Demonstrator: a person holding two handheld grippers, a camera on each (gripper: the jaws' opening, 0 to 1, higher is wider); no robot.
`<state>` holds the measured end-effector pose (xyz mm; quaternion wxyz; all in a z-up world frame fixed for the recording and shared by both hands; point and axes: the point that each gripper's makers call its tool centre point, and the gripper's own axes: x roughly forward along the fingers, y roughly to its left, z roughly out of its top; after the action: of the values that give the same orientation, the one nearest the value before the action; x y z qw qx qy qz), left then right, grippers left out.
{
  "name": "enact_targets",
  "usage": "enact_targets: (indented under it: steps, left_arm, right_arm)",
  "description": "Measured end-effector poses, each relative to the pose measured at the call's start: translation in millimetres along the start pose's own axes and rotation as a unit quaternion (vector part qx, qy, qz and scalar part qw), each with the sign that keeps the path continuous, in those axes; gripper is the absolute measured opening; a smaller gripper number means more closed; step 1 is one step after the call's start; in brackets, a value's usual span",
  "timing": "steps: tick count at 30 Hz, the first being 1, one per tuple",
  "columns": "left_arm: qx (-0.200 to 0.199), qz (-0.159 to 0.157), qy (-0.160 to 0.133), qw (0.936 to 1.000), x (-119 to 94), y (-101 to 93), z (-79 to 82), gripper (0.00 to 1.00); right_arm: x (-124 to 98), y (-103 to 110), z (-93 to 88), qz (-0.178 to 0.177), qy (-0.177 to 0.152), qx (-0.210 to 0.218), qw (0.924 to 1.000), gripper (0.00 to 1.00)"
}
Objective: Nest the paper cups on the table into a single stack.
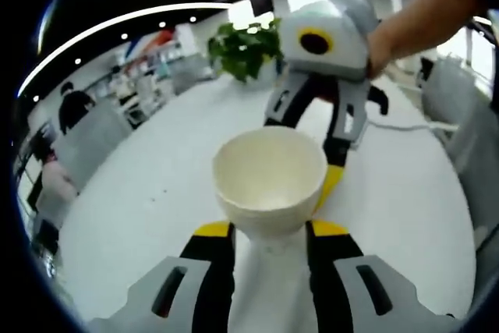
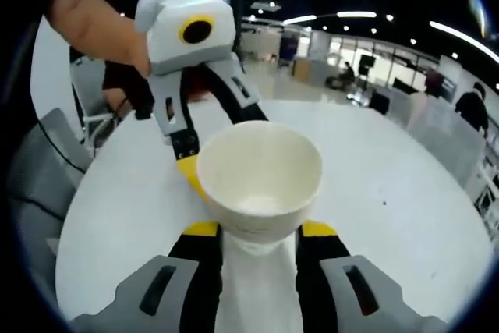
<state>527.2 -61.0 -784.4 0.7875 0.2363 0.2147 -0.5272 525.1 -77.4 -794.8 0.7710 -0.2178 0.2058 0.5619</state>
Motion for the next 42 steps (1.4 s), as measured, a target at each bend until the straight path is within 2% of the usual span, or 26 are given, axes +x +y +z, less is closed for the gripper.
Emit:
enact_targets:
  steps: [6, 9, 11, 15, 17, 20, 23, 24, 25, 28, 29, 31, 34, 36, 37, 38, 39, 42]
  left_arm:
    - [0.012, 0.000, 0.002, 0.9999, 8, 8.7, 0.2, 0.34]
    - [0.008, 0.001, 0.006, 0.9999, 12, 10.5, -4.1, 0.34]
    - [0.008, -0.002, 0.012, 0.9999, 14, 8.4, -7.4, 0.34]
    - [0.014, -0.006, 0.031, 0.9994, 22, 5.3, -17.6, 0.34]
    - [0.005, 0.000, 0.028, 0.9996, 22, 9.6, -19.4, 0.35]
    - [-0.019, 0.001, 0.022, 0.9996, 23, 10.4, -23.6, 0.35]
    - [-0.018, 0.004, 0.022, 0.9996, 23, 10.3, -24.2, 0.35]
    - [-0.018, 0.006, 0.022, 0.9996, 23, 10.7, -24.5, 0.36]
    - [-0.021, 0.012, 0.019, 0.9995, 23, 12.3, -23.2, 0.41]
    - [-0.043, 0.032, 0.013, 0.9985, 21, 19.7, -22.2, 0.62]
    - [-0.046, 0.043, 0.014, 0.9979, 20, 23.3, -22.8, 0.66]
    - [-0.059, 0.060, 0.011, 0.9964, 14, 28.7, -22.8, 0.75]
    - [-0.100, 0.072, -0.010, 0.9924, 4, 30.7, -18.6, 0.87]
    - [-0.117, 0.078, -0.036, 0.9894, -6, 30.5, -12.3, 0.92]
    - [-0.120, 0.082, -0.049, 0.9882, -11, 29.6, -8.7, 0.96]
    - [-0.121, 0.091, -0.052, 0.9871, -19, 28.7, -9.0, 0.99]
    - [-0.124, 0.097, -0.050, 0.9863, -24, 27.8, -10.5, 0.98]
    - [-0.134, 0.103, -0.051, 0.9843, -38, 22.4, -15.0, 0.99]
  right_arm:
    - [6, -14, -5.2, 0.004, 0.007, 0.004, 1.0000, 0.32]
    - [8, -13, -8.3, 0.004, 0.006, 0.007, 0.9999, 0.32]
    - [12, -10, -12.9, 0.006, 0.002, 0.027, 0.9996, 0.33]
    - [19, -8, -23.1, 0.007, 0.015, 0.029, 0.9994, 0.33]
    - [18, -11, -20.7, 0.001, 0.005, 0.044, 0.9990, 0.33]
    - [19, -12, -20.1, 0.000, 0.003, 0.041, 0.9992, 0.33]
    - [20, -11, -23.0, -0.004, 0.014, 0.044, 0.9989, 0.34]
    - [20, -11, -26.6, -0.006, 0.030, 0.034, 0.9990, 0.35]
    - [19, -11, -31.1, -0.006, 0.045, 0.029, 0.9985, 0.40]
    - [15, -16, -21.9, -0.023, 0.016, 0.044, 0.9986, 0.61]
    - [12, -19, -21.7, -0.028, 0.016, 0.047, 0.9984, 0.65]
    - [4, -29, -20.9, -0.062, 0.012, 0.074, 0.9952, 0.78]
    - [-11, -37, -22.0, -0.087, 0.016, 0.122, 0.9885, 0.98]
    - [-24, -42, -19.3, -0.099, 0.012, 0.124, 0.9873, 0.99]
    - [-30, -46, -15.0, -0.113, 0.000, 0.123, 0.9859, 1.00]
    - [-41, -51, -8.0, -0.130, -0.024, 0.118, 0.9841, 1.00]
    - [-48, -49, -4.7, -0.137, -0.035, 0.128, 0.9816, 1.00]
    - [-67, -43, -8.6, -0.149, -0.040, 0.136, 0.9786, 1.00]
